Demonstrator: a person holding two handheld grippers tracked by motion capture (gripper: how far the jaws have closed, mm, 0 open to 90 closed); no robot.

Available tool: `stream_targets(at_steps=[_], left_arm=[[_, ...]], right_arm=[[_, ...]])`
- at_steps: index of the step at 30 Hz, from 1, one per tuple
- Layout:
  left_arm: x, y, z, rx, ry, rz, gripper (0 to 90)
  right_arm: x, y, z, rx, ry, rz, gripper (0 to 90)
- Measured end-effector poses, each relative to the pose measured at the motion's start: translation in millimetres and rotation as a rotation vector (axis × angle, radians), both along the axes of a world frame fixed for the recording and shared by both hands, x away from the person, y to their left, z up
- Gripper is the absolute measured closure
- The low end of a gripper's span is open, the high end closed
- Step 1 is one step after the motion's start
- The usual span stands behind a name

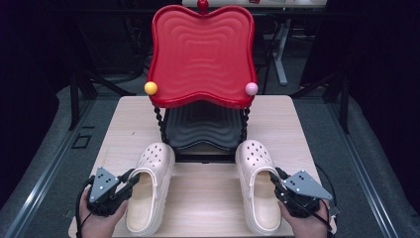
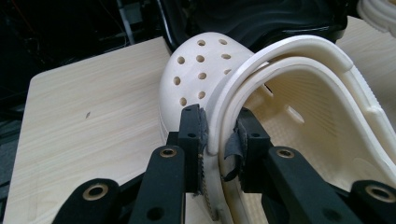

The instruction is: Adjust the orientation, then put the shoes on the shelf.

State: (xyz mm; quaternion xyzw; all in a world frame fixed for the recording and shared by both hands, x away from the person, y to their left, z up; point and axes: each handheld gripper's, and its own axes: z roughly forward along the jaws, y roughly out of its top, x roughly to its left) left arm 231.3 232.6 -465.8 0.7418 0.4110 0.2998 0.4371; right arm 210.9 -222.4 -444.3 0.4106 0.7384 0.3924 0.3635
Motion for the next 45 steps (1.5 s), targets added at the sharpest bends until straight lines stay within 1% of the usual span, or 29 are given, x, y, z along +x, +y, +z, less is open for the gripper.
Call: stream_targets(at_steps=[3, 8, 14, 18, 23, 31, 35, 41, 45], left_arm=[[1.1, -5.1, 2.5, -0.001, -0.003, -0.014, 75.5], [3.6, -14.7, 8.3, 0.006, -0.015, -0.039, 75.5], [7.6, -25.7, 14.9, -0.002, -0.034, -0.058, 75.5], [10.7, -33.0, 17.6, -0.009, -0.040, -0.074, 75.6], [16.3, -42.0, 19.8, -0.010, -0.048, -0.085, 75.5], [27.1, -52.0, 19.4, 0.013, -0.057, -0.086, 75.6], [33.6, -55.4, 20.6, 0.020, -0.052, -0.091, 75.6], [42.3, -64.4, 24.8, 0.044, -0.063, -0.094, 75.6], [48.4, -70.6, 23.7, 0.041, -0.061, -0.097, 75.6]], right_arm=[[-0.3, 4.9, 2.2, -0.004, -0.007, 0.014, 75.8], [0.5, 13.1, 7.3, 0.005, -0.017, 0.039, 75.8], [2.9, 23.0, 13.5, 0.007, -0.029, 0.060, 75.8], [6.6, 30.3, 15.0, 0.013, -0.033, 0.076, 75.8], [14.3, 39.6, 15.2, 0.017, -0.032, 0.093, 75.8], [27.3, 55.0, 16.2, 0.013, -0.041, 0.116, 75.8], [33.5, 60.8, 14.6, 0.010, -0.040, 0.118, 75.8], [45.9, 67.9, 11.7, -0.002, -0.033, 0.115, 75.8], [54.5, 70.9, 11.4, -0.004, -0.028, 0.110, 75.8]])
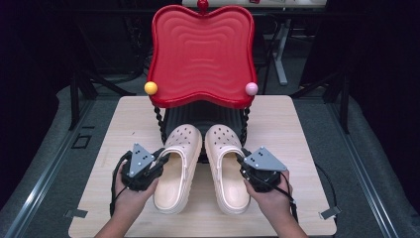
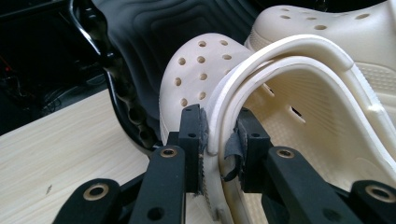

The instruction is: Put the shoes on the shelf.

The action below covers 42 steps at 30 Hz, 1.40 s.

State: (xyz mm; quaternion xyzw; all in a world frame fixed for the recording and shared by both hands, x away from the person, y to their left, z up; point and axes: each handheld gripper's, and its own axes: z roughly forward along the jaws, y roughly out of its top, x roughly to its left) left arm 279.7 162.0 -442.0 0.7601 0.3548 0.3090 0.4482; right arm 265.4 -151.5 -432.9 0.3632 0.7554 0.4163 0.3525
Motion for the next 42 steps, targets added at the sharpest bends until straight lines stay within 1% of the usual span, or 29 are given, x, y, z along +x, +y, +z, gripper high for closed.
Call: stream_targets(at_steps=[6, 10, 11, 15, 18, 20, 21, 22, 24, 27, 28, 31, 34, 37, 38, 39, 40, 41, 42], left_arm=[[5.8, -6.1, -1.4, 0.002, 0.002, 0.003, 75.5], [10.8, -10.7, -2.0, 0.016, 0.000, 0.007, 75.5], [11.9, -11.6, -2.1, 0.014, -0.006, 0.013, 75.5], [19.2, -12.3, -1.3, -0.001, -0.004, 0.029, 75.5], [27.4, -13.8, -2.5, -0.008, -0.005, 0.043, 75.5], [33.5, -14.9, -3.2, -0.013, -0.008, 0.056, 75.4], [36.3, -15.4, -3.0, -0.024, -0.012, 0.059, 75.4], [39.4, -16.2, -2.4, -0.026, -0.012, 0.063, 75.4], [45.7, -17.8, -1.8, -0.029, -0.014, 0.067, 75.3], [54.2, -21.2, -0.4, -0.022, -0.024, 0.071, 75.1], [56.8, -22.4, 0.7, -0.015, -0.022, 0.069, 75.0], [64.8, -26.2, 2.6, -0.011, -0.025, 0.076, 74.8], [72.1, -30.1, 3.4, -0.007, -0.033, 0.086, 74.5], [78.1, -34.8, 4.3, 0.008, -0.049, 0.095, 74.2], [78.1, -34.8, 4.3, 0.008, -0.049, 0.095, 73.9], [82.1, -36.4, 5.1, -0.001, -0.051, 0.097, 73.6], [83.9, -37.1, 5.8, -0.003, -0.053, 0.098, 73.5], [85.7, -37.6, 6.2, -0.003, -0.058, 0.101, 73.4], [87.2, -37.7, 6.2, -0.011, -0.060, 0.102, 73.1]], right_arm=[[5.0, 4.5, -0.6, -0.007, 0.005, -0.001, 75.8], [11.8, 7.4, -1.4, -0.004, -0.002, -0.008, 75.7], [13.3, 8.1, -1.4, 0.001, -0.008, -0.013, 75.7], [20.5, 10.7, -1.3, 0.015, -0.016, -0.020, 75.8], [28.0, 13.6, -1.3, 0.023, -0.020, -0.027, 75.7], [34.1, 16.0, -1.8, 0.020, -0.022, -0.037, 75.7], [37.5, 17.3, -2.5, 0.022, -0.025, -0.039, 75.7], [40.5, 18.6, -3.0, 0.022, -0.024, -0.045, 75.7], [46.4, 21.1, -4.1, 0.033, -0.023, -0.047, 75.6], [53.0, 25.3, -4.0, 0.038, -0.031, -0.059, 75.4], [55.3, 26.3, -3.8, 0.039, -0.035, -0.066, 75.3], [61.9, 30.3, -2.6, 0.029, -0.051, -0.081, 75.1], [68.8, 33.8, -1.3, 0.031, -0.051, -0.096, 74.9], [74.8, 37.0, -1.5, 0.036, -0.052, -0.113, 74.5], [74.8, 37.0, -1.5, 0.036, -0.052, -0.113, 74.5], [78.8, 39.7, -2.0, 0.029, -0.067, -0.126, 74.4], [80.3, 40.4, -1.9, 0.027, -0.070, -0.133, 74.3], [82.1, 40.6, -1.3, 0.027, -0.071, -0.137, 74.2], [84.3, 40.9, -1.0, 0.034, -0.073, -0.141, 74.0]])
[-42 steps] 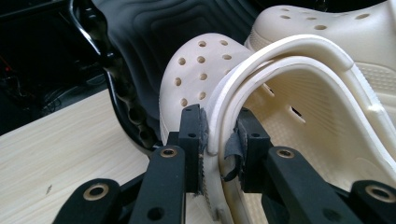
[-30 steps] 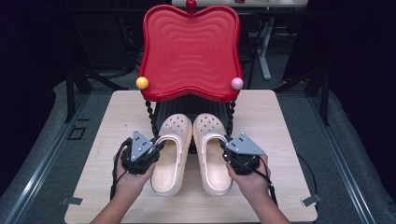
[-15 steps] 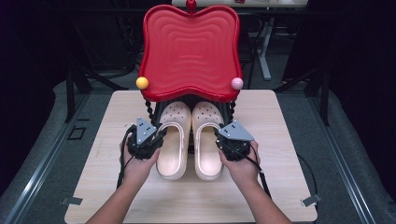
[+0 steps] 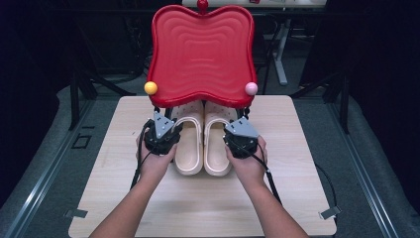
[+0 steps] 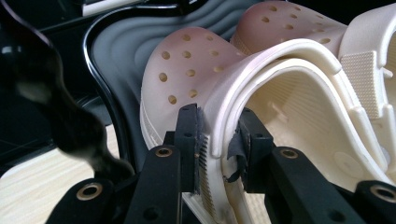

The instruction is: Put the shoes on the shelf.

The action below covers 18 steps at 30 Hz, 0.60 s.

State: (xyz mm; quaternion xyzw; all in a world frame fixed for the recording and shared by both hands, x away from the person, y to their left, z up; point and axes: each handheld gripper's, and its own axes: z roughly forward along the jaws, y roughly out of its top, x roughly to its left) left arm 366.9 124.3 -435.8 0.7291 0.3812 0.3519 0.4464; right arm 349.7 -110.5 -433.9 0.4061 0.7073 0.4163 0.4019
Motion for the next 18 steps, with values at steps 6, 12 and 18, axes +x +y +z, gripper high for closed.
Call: stream_targets(at_steps=[6, 12, 18], left_arm=[[0.5, 3.6, -1.5, -0.059, 0.009, -0.036, 65.2], [-0.1, 2.2, -5.5, -0.065, 0.016, -0.035, 57.2], [-0.3, 2.0, -9.0, -0.085, 0.035, -0.042, 51.0]], right_arm=[[0.2, -0.7, -1.4, 0.005, -0.002, 0.008, 71.1], [-0.1, -2.7, -0.5, 0.011, 0.023, 0.022, 66.3], [-2.3, -4.5, -0.9, 0.013, 0.026, 0.030, 62.4]])
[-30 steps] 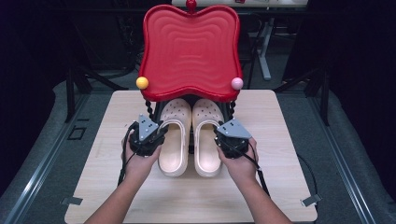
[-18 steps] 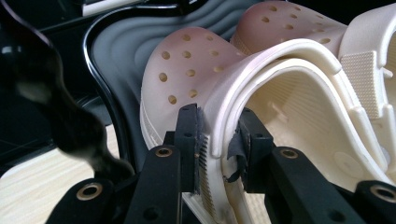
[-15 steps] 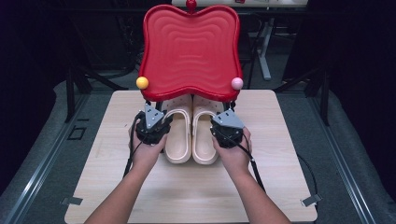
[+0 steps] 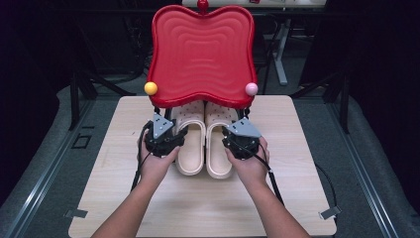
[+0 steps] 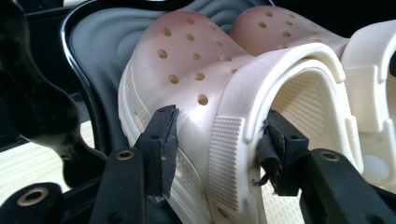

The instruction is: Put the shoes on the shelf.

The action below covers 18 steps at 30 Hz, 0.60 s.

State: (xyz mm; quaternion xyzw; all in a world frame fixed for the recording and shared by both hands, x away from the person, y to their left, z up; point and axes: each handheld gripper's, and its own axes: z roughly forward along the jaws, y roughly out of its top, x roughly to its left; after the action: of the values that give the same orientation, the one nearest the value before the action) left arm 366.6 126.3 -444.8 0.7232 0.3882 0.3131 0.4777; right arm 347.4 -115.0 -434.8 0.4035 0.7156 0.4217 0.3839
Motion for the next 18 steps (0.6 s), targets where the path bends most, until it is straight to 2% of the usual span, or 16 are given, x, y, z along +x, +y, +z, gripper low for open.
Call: stream_targets(at_steps=[10, 14, 18], left_arm=[[-2.5, 2.9, 1.5, -0.013, 0.016, -0.003, 52.6], [-4.0, 3.0, 1.5, -0.005, 0.013, -0.003, 51.7], [-5.1, 5.2, 0.9, -0.021, 0.015, 0.000, 51.7]], right_arm=[[-1.5, -6.9, -7.6, 0.004, 0.010, -0.006, 62.5], [-3.4, -7.5, -8.0, 0.011, 0.015, 0.001, 62.0], [-6.4, -6.8, -6.7, 0.010, 0.010, 0.014, 61.2]])
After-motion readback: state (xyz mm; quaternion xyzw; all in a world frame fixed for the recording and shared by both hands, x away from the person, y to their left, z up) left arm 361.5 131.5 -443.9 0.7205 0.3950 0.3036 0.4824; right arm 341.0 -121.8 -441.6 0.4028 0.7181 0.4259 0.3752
